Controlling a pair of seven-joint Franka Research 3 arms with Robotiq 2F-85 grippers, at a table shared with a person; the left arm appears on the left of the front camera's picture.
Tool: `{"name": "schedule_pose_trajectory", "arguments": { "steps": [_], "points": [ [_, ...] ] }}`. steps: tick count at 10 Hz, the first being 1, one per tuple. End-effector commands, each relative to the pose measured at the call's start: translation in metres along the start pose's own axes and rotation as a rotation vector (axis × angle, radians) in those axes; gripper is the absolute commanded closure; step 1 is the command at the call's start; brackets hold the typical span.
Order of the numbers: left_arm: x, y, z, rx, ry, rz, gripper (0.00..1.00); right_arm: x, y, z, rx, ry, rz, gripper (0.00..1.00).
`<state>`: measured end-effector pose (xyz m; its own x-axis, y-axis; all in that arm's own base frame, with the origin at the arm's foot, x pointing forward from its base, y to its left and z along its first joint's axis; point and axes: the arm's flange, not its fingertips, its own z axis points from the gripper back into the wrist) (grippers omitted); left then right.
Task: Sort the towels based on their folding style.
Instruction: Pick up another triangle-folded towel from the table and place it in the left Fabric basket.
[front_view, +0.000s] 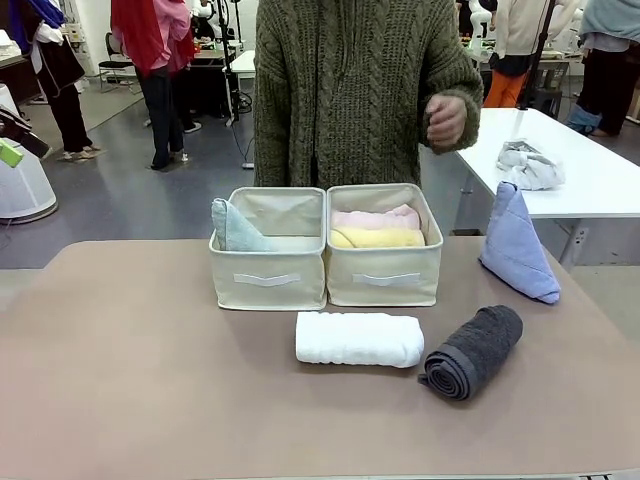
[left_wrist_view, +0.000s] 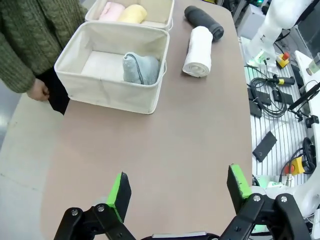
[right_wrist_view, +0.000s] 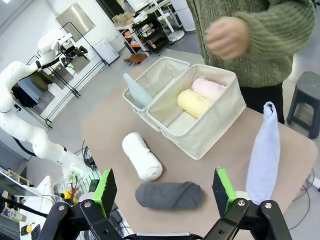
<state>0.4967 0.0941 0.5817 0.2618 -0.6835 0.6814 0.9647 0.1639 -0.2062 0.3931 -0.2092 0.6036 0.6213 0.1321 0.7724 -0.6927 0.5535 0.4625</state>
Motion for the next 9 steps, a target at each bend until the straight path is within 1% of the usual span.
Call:
{"name": "schedule_pose_trajectory", "arguments": {
  "steps": [1, 2, 3, 4, 5, 6, 7, 8, 9],
  "points": [
    [-0.014, 0.012, 0.021, 0.012, -0.129, -0.063, 0.0, -0.001, 0.0, -0.001, 0.014, -0.012, 0.014, 0.0],
    [-0.027, 0.022, 0.045, 0.066, -0.227, -0.106, 0.0, -0.001, 0.0, -0.001, 0.014, -0.012, 0.014, 0.0],
    [-0.048, 0.017, 0.063, 0.121, -0.32, -0.136, 0.0, -0.001, 0.0, -0.001, 0.014, -0.012, 0.014, 0.0],
    [-0.061, 0.014, 0.086, 0.162, -0.39, -0.161, 0.0, -0.001, 0.0, -0.001, 0.014, -0.012, 0.014, 0.0],
    [-0.074, 0.01, 0.101, 0.203, -0.432, -0.171, 0.0, -0.001, 0.0, -0.001, 0.014, -0.012, 0.014, 0.0],
    [-0.088, 0.006, 0.113, 0.235, -0.459, -0.161, 0.0, -0.001, 0.0, -0.001, 0.014, -0.012, 0.014, 0.0],
    [-0.094, 0.008, 0.123, 0.222, -0.428, -0.133, 0.0, -0.001, 0.0, -0.001, 0.014, -0.012, 0.014, 0.0],
    [-0.084, 0.002, 0.111, 0.239, -0.427, -0.126, 0.0, 0.0, 0.0, 0.0, 0.0, 0.0, 0.0, 0.0],
    [-0.084, 0.002, 0.111, 0.239, -0.427, -0.126, 0.0, 0.005, 0.03, -0.013, 0.011, 0.114, 0.047, 0.0]
  ]
}}
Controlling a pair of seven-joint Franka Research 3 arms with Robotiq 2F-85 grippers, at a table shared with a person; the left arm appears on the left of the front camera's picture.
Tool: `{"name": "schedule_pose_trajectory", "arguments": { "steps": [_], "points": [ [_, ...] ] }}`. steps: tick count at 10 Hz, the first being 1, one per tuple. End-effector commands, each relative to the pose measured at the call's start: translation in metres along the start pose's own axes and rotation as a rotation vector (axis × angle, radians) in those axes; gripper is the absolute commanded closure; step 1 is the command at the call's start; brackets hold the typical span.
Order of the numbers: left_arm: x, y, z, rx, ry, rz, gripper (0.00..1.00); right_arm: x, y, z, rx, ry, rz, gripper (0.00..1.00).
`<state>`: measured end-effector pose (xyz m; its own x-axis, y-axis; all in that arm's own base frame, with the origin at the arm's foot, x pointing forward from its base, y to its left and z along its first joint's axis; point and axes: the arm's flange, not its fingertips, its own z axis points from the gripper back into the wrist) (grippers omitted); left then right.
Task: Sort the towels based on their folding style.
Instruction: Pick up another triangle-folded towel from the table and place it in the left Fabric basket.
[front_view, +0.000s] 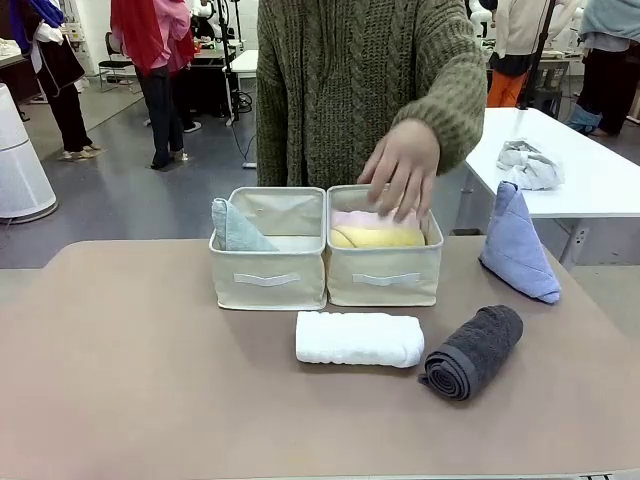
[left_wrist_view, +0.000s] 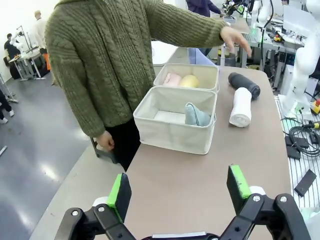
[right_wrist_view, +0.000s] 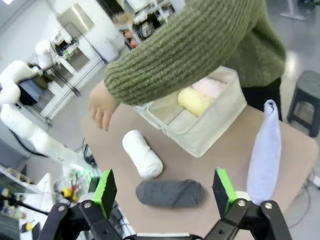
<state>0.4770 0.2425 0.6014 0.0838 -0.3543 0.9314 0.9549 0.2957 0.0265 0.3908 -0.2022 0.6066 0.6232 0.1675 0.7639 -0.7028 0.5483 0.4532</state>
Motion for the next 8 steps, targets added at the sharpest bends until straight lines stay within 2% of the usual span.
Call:
{"name": "schedule_pose_trajectory", "arguments": {
  "steps": [1, 2, 3, 5, 6, 7, 8],
  "points": [
    [0.005, -0.001, -0.011, -0.003, 0.011, -0.004, 0.0, 0.01, 0.039, -0.033, -0.01, 0.239, 0.055, 0.0],
    [0.005, -0.001, -0.011, -0.003, 0.011, -0.004, 0.0, 0.015, 0.042, -0.054, -0.051, 0.365, 0.056, 0.0],
    [0.005, -0.001, -0.011, -0.003, 0.011, -0.004, 0.0, 0.024, 0.036, -0.074, -0.096, 0.441, 0.033, 0.0],
    [0.005, -0.001, -0.011, -0.003, 0.011, -0.004, 0.0, 0.027, 0.019, -0.095, -0.214, 0.524, 0.025, 0.0],
    [0.005, -0.001, -0.011, -0.003, 0.011, -0.004, 0.0, 0.025, 0.012, -0.099, -0.267, 0.549, 0.028, 0.0],
    [0.005, -0.001, -0.011, -0.003, 0.011, -0.004, 0.0, 0.031, 0.033, -0.093, -0.154, 0.483, 0.046, 0.0],
    [0.005, -0.001, -0.011, -0.003, 0.011, -0.004, 0.0, 0.031, 0.033, -0.093, -0.154, 0.483, 0.046, 0.0]
  ]
}}
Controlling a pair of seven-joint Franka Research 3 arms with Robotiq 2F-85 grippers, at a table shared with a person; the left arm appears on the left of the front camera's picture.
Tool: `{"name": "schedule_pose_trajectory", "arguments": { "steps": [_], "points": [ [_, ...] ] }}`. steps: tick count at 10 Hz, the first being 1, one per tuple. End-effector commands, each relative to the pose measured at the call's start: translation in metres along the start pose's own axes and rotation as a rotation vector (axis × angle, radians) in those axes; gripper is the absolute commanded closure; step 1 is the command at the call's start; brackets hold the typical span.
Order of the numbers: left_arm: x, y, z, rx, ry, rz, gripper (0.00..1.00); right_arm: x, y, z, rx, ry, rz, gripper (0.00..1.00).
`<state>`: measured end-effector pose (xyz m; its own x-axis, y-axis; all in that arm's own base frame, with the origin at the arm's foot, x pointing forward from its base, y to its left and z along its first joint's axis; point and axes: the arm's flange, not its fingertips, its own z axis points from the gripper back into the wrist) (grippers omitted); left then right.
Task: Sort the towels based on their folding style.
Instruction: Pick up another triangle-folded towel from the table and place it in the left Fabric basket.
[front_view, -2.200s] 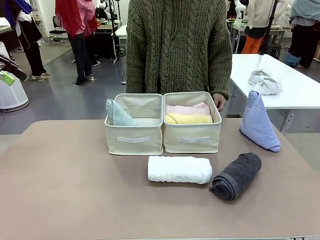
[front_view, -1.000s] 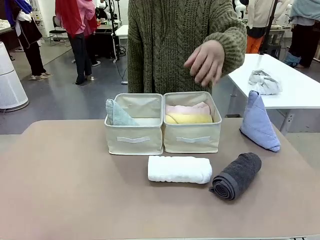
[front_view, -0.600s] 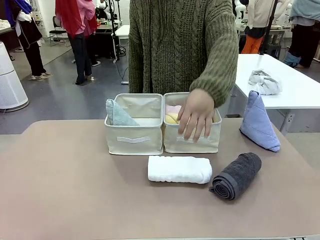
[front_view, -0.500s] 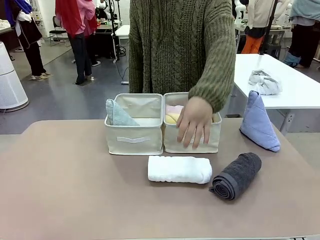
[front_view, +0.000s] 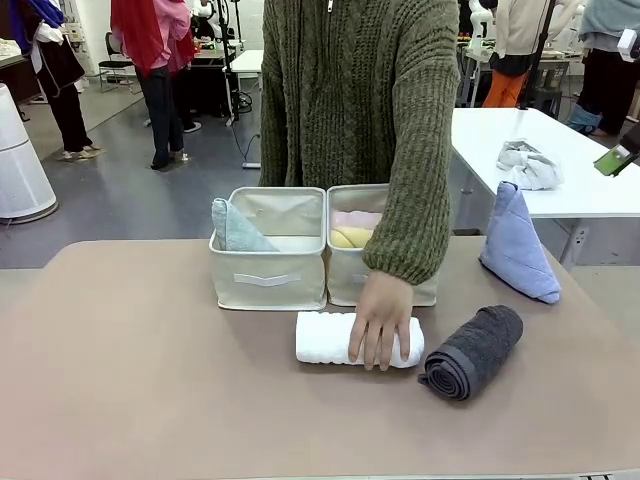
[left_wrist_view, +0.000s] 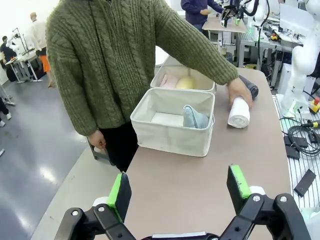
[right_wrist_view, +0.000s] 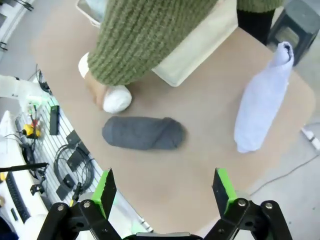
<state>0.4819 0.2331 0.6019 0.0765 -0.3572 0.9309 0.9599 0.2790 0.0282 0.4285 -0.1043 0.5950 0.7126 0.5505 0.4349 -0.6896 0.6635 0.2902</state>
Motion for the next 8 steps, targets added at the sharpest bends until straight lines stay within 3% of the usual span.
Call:
{"name": "schedule_pose_trajectory", "arguments": {
  "steps": [1, 4, 6, 7, 8],
  "points": [
    [0.001, -0.002, -0.002, 0.012, 0.01, 0.004, 0.0, -0.002, 0.01, 0.007, 0.041, -0.035, 0.003, 0.0],
    [0.001, -0.002, -0.002, 0.012, 0.01, 0.004, 0.0, -0.003, 0.007, 0.008, 0.018, -0.018, 0.006, 0.0],
    [0.001, -0.002, -0.002, 0.012, 0.01, 0.004, 0.0, 0.024, -0.026, -0.044, -0.099, 0.085, 0.003, 0.0],
    [0.001, -0.002, -0.002, 0.012, 0.01, 0.004, 0.0, 0.042, -0.044, -0.063, -0.183, 0.093, 0.008, 0.0],
    [0.001, -0.002, -0.002, 0.012, 0.01, 0.004, 0.0, 0.052, -0.057, -0.073, -0.186, 0.097, 0.019, 0.0]
  ]
}}
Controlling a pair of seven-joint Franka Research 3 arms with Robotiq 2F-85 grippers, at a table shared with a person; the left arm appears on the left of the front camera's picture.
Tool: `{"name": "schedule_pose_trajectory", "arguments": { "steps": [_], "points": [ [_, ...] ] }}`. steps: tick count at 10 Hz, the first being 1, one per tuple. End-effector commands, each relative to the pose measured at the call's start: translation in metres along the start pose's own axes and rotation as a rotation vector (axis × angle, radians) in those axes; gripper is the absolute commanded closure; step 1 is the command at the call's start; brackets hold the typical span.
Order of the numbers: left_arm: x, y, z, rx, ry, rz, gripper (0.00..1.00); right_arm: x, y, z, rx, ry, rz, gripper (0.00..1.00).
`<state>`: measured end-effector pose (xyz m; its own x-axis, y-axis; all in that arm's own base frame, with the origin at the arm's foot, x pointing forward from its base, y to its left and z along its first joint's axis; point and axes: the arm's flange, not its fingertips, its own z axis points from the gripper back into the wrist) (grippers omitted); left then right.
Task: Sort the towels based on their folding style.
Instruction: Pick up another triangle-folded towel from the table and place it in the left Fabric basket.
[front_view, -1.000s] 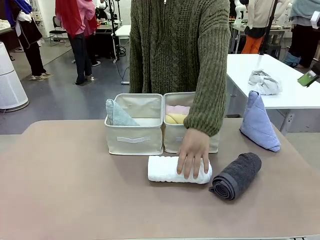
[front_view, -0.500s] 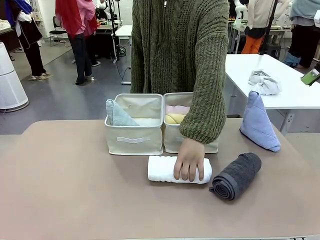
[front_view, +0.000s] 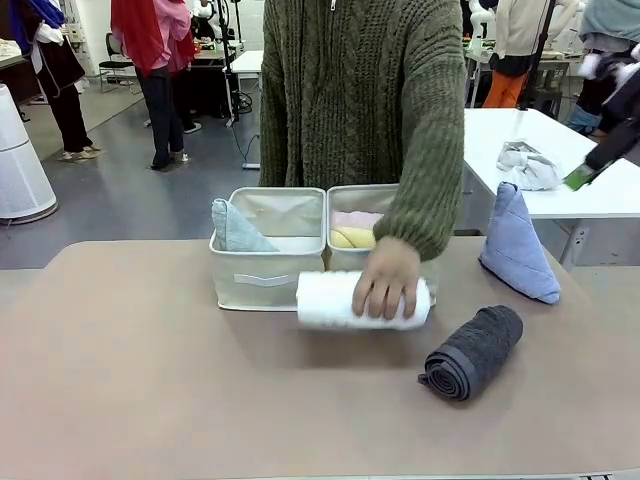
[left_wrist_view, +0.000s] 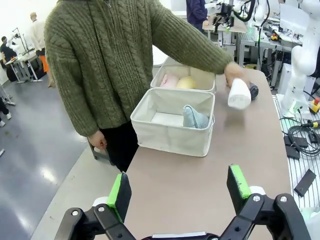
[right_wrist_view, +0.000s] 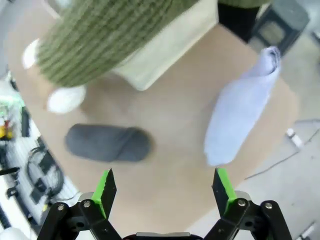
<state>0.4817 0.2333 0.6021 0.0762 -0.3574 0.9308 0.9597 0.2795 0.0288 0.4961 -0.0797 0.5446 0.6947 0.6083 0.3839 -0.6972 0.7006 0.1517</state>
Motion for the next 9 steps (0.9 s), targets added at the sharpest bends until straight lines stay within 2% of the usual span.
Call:
{"name": "schedule_pose_trajectory", "arguments": {
  "steps": [1, 2, 3, 4, 5, 6, 7, 9],
  "points": [
    [0.001, -0.002, -0.002, 0.011, 0.01, 0.004, 0.0, 0.021, -0.023, -0.024, 0.008, -0.018, -0.015, 0.0],
    [0.001, -0.002, -0.002, 0.011, 0.01, 0.004, 0.0, 0.024, -0.033, -0.038, 0.025, -0.038, -0.028, 0.0],
    [0.001, -0.002, -0.002, 0.011, 0.01, 0.004, 0.0, 0.015, -0.023, -0.022, 0.034, -0.042, -0.041, 0.0],
    [0.001, -0.002, -0.002, 0.011, 0.01, 0.004, 0.0, -0.021, -0.003, 0.033, -0.116, 0.106, -0.101, 0.0],
    [0.001, -0.002, -0.002, 0.011, 0.01, 0.004, 0.0, -0.068, 0.016, 0.09, -0.226, 0.165, -0.106, 0.0],
    [0.001, -0.002, -0.002, 0.011, 0.01, 0.004, 0.0, -0.097, 0.026, 0.114, -0.251, 0.132, -0.105, 0.0],
    [0.001, -0.002, -0.002, 0.011, 0.01, 0.004, 0.0, -0.108, 0.028, 0.117, -0.234, 0.136, -0.106, 0.0],
    [0.001, -0.002, -0.002, 0.011, 0.01, 0.004, 0.0, -0.103, 0.023, 0.114, -0.217, 0.118, -0.11, 0.0]
  ]
}}
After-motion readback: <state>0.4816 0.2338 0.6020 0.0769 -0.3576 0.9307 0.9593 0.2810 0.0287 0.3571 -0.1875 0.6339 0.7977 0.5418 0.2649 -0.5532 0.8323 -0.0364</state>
